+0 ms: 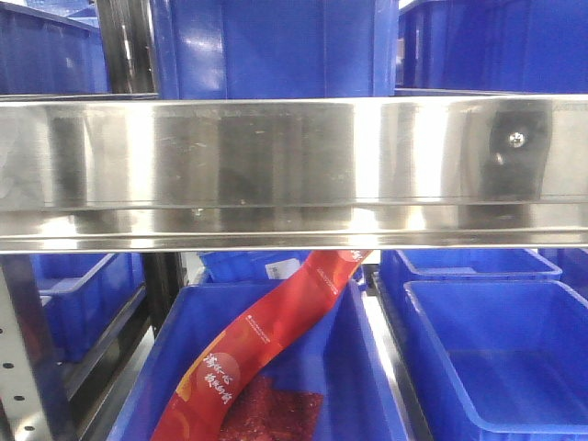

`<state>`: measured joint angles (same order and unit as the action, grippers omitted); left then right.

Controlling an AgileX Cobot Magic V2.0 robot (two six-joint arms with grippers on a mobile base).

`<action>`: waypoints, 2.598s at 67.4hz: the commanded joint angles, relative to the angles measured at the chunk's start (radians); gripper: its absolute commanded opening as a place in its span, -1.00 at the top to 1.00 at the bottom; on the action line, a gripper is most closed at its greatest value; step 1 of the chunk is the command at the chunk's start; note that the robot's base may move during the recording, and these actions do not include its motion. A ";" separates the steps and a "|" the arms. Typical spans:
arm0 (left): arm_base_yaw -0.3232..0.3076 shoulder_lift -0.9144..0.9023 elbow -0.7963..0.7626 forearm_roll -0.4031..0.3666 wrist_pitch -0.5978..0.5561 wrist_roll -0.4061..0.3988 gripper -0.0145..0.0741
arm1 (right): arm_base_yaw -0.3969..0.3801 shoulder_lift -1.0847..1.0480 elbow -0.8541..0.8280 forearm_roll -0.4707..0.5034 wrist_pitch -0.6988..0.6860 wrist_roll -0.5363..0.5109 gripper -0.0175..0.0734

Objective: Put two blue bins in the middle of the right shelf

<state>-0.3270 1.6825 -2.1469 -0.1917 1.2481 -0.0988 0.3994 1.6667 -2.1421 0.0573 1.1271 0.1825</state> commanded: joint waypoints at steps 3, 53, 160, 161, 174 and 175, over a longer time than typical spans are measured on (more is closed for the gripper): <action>-0.015 -0.031 -0.020 -0.155 -0.042 0.042 0.92 | 0.002 -0.001 -0.011 0.021 -0.117 0.010 0.97; -0.015 -0.031 -0.020 -0.155 -0.042 0.042 0.92 | 0.002 -0.001 -0.011 0.021 -0.117 0.010 0.97; -0.015 0.014 0.340 0.045 -0.027 0.045 0.92 | 0.002 0.226 -0.007 0.021 0.094 0.010 0.97; -0.015 0.014 0.340 0.045 -0.027 0.045 0.92 | 0.002 0.229 -0.007 0.021 0.094 0.010 0.97; -0.015 0.014 0.340 0.045 -0.056 0.045 0.61 | 0.002 0.238 -0.007 0.000 0.094 0.010 0.93; -0.015 0.014 0.340 0.045 -0.057 0.045 0.56 | 0.002 0.238 -0.007 -0.003 0.094 0.010 0.92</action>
<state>-0.3288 1.7250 -1.7931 -0.0726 1.2360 -0.0862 0.4031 1.9023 -2.1421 0.1088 1.2996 0.1731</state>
